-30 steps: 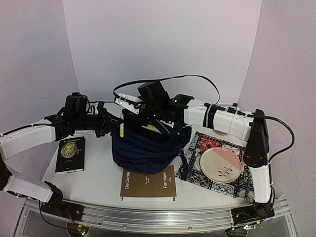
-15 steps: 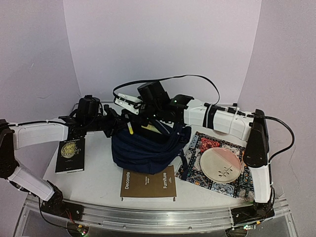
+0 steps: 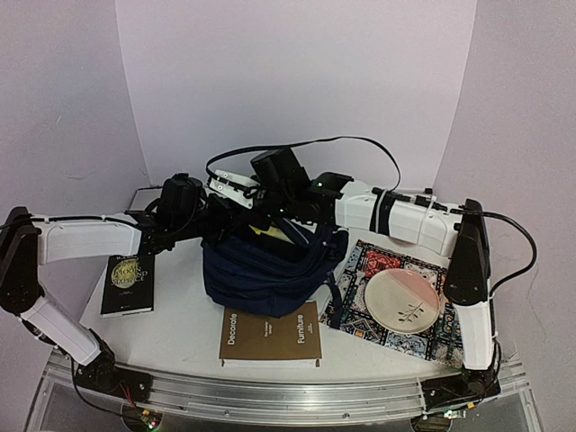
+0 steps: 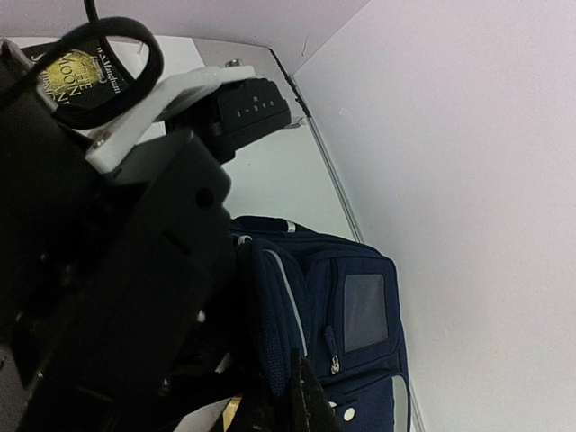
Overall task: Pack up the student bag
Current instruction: Place the pencil case in the upper front pocket of the bag, then put down the upper front pocket of the student bag.
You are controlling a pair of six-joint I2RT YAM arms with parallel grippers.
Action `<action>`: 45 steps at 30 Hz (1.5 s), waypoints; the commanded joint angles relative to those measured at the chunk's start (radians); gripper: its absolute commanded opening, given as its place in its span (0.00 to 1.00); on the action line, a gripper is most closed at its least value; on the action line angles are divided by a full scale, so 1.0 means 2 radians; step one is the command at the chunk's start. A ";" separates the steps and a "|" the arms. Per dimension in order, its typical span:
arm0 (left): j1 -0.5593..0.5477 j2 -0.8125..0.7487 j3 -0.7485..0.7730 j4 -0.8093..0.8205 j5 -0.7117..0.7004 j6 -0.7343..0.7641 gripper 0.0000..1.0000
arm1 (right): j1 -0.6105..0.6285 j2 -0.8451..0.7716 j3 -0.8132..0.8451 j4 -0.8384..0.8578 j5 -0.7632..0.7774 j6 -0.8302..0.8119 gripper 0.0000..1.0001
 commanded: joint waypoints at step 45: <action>0.151 0.012 0.102 -0.194 0.126 0.321 0.64 | 0.009 -0.060 -0.133 0.036 -0.069 0.107 0.17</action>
